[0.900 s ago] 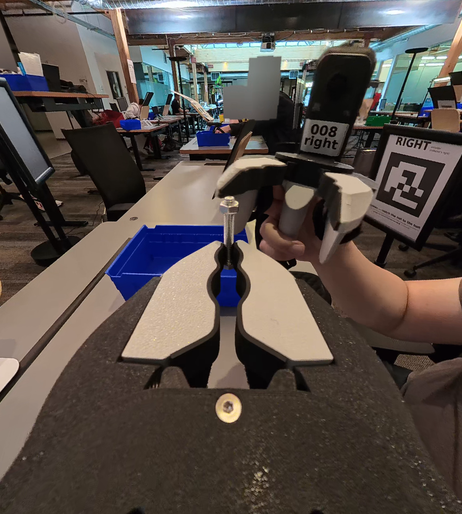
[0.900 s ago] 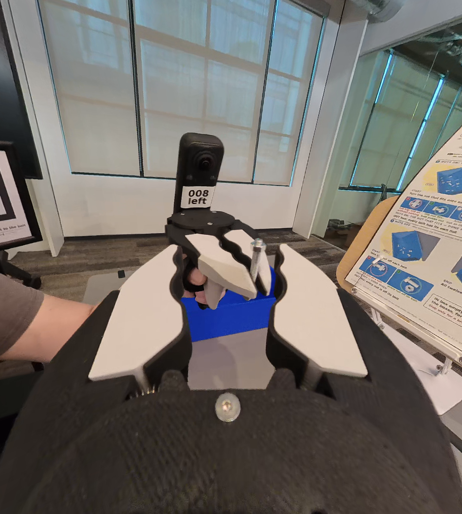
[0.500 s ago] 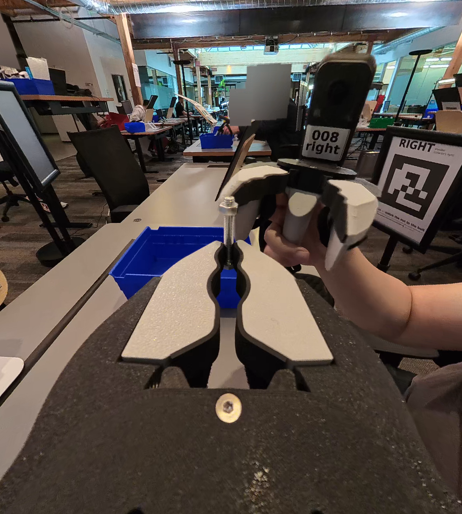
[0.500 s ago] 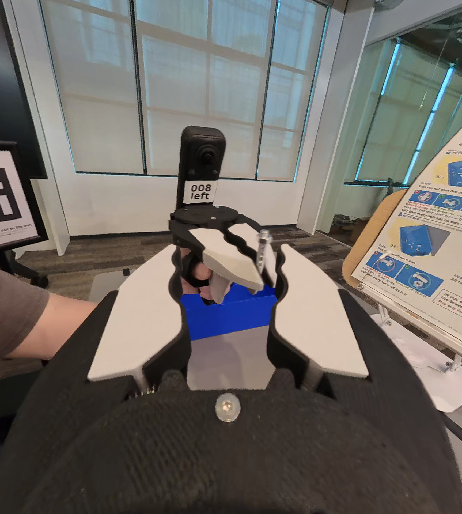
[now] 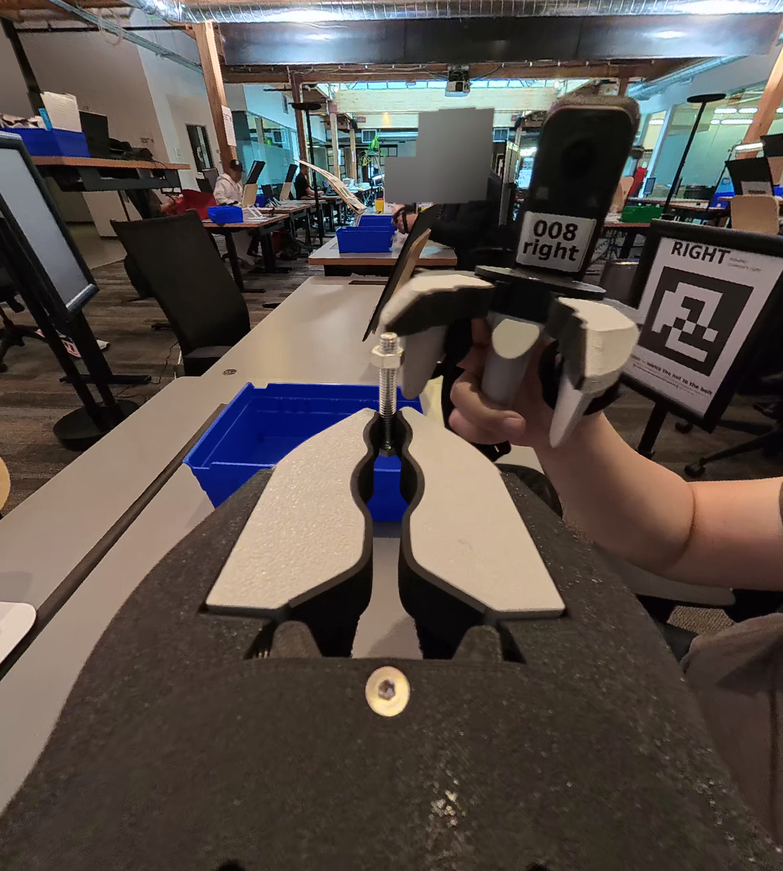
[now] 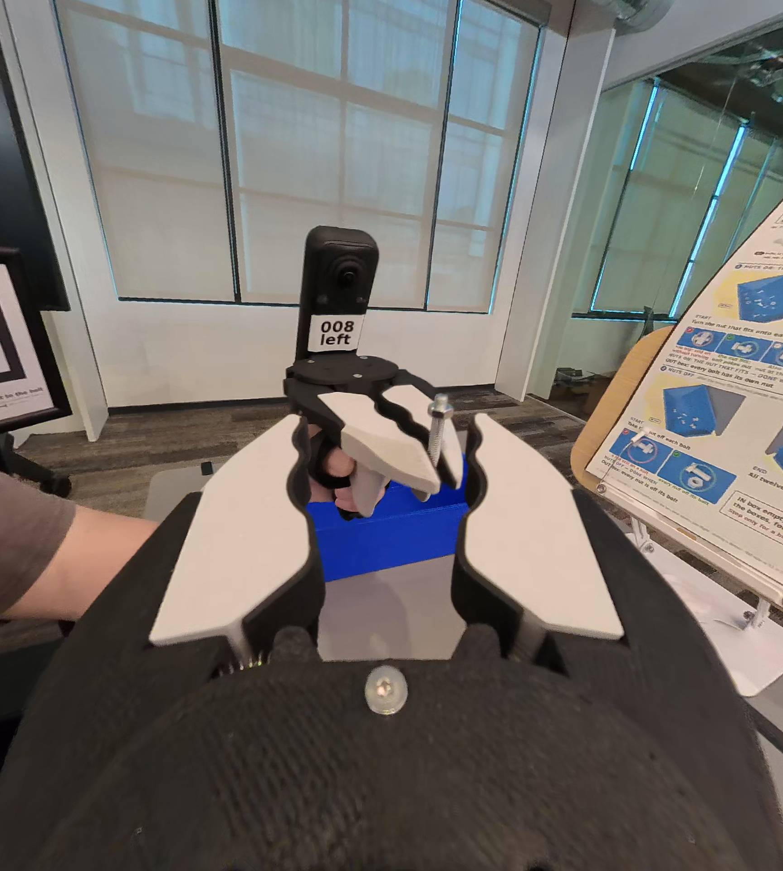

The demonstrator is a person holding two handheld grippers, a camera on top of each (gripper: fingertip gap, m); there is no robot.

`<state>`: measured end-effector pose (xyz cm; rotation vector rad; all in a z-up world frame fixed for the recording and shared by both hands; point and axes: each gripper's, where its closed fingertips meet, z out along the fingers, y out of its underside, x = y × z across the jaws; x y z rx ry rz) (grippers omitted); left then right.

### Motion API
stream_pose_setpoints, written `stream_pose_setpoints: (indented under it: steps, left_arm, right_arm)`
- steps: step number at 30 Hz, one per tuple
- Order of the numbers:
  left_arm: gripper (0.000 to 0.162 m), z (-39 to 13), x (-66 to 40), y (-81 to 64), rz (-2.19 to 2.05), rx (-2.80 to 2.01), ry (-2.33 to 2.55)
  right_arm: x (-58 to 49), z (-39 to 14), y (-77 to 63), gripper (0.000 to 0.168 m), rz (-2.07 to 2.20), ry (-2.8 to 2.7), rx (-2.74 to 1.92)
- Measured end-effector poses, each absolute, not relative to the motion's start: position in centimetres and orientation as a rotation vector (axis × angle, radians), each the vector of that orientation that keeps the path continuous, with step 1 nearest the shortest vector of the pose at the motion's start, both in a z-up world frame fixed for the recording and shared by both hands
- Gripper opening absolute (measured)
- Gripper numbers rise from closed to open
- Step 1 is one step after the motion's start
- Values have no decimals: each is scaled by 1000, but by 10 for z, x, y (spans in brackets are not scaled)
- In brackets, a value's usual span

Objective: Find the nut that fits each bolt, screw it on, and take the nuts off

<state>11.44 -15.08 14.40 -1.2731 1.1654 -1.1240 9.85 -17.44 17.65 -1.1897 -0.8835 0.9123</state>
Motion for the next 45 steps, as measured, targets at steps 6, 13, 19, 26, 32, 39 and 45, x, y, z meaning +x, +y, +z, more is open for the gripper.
stream_pose_setpoints:
  steps: [6,13,19,26,32,39,45]
  left_arm:
    - [5,139,120,-155,-1100,-1273,1197]
    - [5,145,112,-150,-1138,-1270,1158]
    - [5,139,119,-154,-1122,-1276,1194]
    - [5,147,112,-153,-1175,-1260,1165]
    - [5,143,115,-153,-1153,-1268,1179]
    - [5,153,104,-151,-1204,-1251,1139]
    - [5,144,116,-159,-1159,-1254,1197]
  right_arm:
    - [77,170,-171,72,921,-948,-1223]
    - [97,177,-171,65,919,-873,-1197]
    - [78,170,-170,71,917,-943,-1220]
    - [95,181,-172,62,943,-867,-1175]
    - [72,171,-168,70,919,-951,-1222]
    - [104,186,-177,55,995,-841,-1141]
    - [78,173,-170,61,964,-943,-1221]
